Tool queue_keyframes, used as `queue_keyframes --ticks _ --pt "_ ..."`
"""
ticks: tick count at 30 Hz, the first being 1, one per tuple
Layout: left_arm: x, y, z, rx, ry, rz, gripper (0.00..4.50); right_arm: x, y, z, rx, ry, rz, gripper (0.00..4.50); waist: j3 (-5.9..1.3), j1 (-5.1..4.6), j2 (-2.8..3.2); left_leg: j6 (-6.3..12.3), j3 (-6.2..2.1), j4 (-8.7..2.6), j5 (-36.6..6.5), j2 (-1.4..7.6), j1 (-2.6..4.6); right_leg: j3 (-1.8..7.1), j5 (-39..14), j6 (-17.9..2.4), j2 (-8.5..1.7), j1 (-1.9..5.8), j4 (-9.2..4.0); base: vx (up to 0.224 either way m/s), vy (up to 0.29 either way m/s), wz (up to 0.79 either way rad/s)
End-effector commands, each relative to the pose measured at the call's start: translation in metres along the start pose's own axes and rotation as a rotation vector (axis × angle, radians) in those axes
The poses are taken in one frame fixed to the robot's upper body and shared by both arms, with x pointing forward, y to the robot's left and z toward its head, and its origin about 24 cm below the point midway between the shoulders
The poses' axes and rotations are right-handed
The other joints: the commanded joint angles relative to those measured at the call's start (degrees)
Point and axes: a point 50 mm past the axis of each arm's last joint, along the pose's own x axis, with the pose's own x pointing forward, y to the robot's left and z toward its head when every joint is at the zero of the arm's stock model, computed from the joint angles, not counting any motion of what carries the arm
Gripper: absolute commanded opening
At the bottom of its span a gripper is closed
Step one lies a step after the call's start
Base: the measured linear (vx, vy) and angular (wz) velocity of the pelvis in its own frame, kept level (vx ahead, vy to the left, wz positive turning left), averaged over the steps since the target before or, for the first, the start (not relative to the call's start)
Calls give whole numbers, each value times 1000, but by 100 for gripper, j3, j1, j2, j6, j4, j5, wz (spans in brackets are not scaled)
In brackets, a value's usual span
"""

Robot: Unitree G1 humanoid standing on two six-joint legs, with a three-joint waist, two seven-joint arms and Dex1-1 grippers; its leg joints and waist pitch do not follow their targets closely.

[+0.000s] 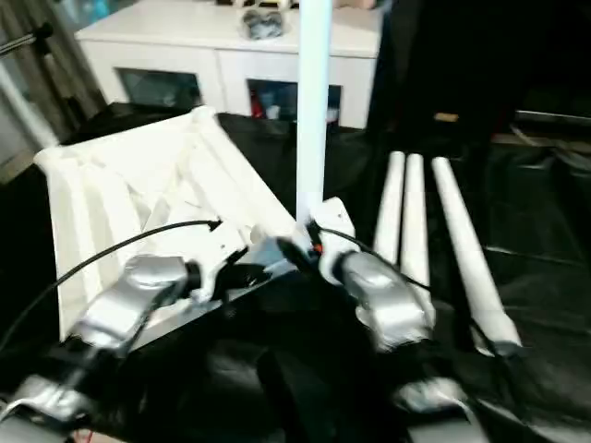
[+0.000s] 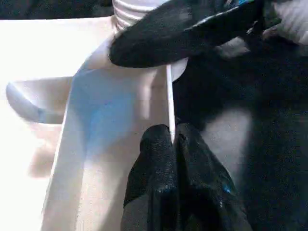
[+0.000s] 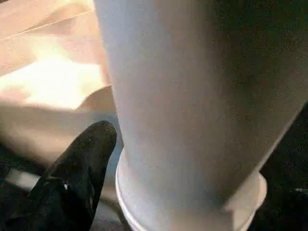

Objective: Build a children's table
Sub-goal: Rotate leg to tighten

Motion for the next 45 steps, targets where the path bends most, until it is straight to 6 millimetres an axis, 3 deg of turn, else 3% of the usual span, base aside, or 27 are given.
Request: queue_keyframes --ticks 1,2,4,9,16,17,23,26,28,32,33,36,38,39,40,42,45 --pt "2 -14 24 121 -99 -158 0 -3 22 9 -49 -17 234 382 -390 29 -61 534 -21 -353 -646 123 10 277 -685 -1270 -284 347 -328 0 0 0" --pt "0 -14 22 123 -91 -166 0 -9 23 8 -64 -5 278 382 -405 76 -102 619 -10 -342 -574 139 29 286 -515 -1310 -282 349 -299 0 0 0" --pt "-4 -13 20 127 -80 -181 0 -19 23 4 -85 25 347 382 -380 128 -89 660 7 -347 -646 149 35 292 -603 -1351 -287 322 -310 0 0 0" --pt "-13 -12 16 145 -58 -218 0 -37 23 -2 -106 74 444 382 -347 243 -116 472 9 -380 -910 159 51 308 -1326 -1139 -310 315 -376 0 0 0" --pt "-24 -13 10 156 -33 -277 0 -46 23 -3 -71 79 482 336 -347 233 -125 417 -1 -384 -899 152 36 304 -1491 -1064 -314 307 -385 0 0 0" --pt "-24 -12 9 157 -30 -277 0 -46 23 -3 -66 80 490 309 -346 231 -125 412 1 -379 -875 149 30 305 -1453 -1078 -307 305 -380 0 0 0" --pt "-25 -12 7 157 -24 -273 0 -45 30 -5 -51 87 513 284 -363 235 -144 441 0 -364 -686 146 16 302 -1212 -1116 -304 318 -340 0 0 0" --pt "-24 -12 7 153 -26 -265 0 -42 31 -7 -46 87 496 281 -360 235 -148 435 0 -365 -700 142 15 302 -1267 -1109 -307 319 -345 0 0 0" --pt "-17 -6 11 123 -52 -182 0 -27 26 -13 -30 87 334 280 -346 216 -153 398 6 -367 -704 129 5 303 -1353 -1093 -307 301 -355 0 0 0" --pt "-7 2 19 93 -83 -62 0 -8 16 -20 20 99 108 279 -316 142 -187 148 -12 -414 -1015 106 9 275 -1992 -897 -309 308 -423 0 0 0" --pt "-4 4 21 85 -84 -27 0 -3 14 -23 47 105 49 279 -312 89 -175 53 -20 -422 -1174 116 48 282 -2135 -855 -314 279 -454 0 0 0" --pt "12 11 31 49 -90 105 0 17 14 -28 182 119 -137 278 -305 46 -214 36 -20 -418 -1303 91 59 280 -2311 -815 -321 286 -488 0 0 0" --pt "15 11 34 37 -95 126 0 20 15 -29 201 132 -170 278 -300 39 -202 21 -24 -421 -1326 92 76 274 -2450 -762 -325 272 -516 0 0 0" --pt "20 10 37 24 -105 147 0 26 19 -29 197 133 -172 278 -304 48 -199 35 -23 -425 -1257 105 68 286 -2275 -769 -320 271 -498 0 0 0" --pt "23 9 38 21 -110 154 0 28 22 -29 187 125 -163 313 -308 51 -195 43 -23 -425 -1254 105 66 283 -2227 -777 -318 276 -495 0 0 0" --pt "25 5 38 24 -121 128 0 29 25 -28 210 110 -131 313 -317 62 -198 88 -26 -430 -1237 107 44 288 -2045 -793 -317 297 -475 0 0 0" --pt "26 0 37 36 -121 98 0 30 28 -24 203 89 -84 355 -324 70 -199 124 -24 -427 -1183 114 40 291 -1874 -852 -315 301 -453 0 0 0"
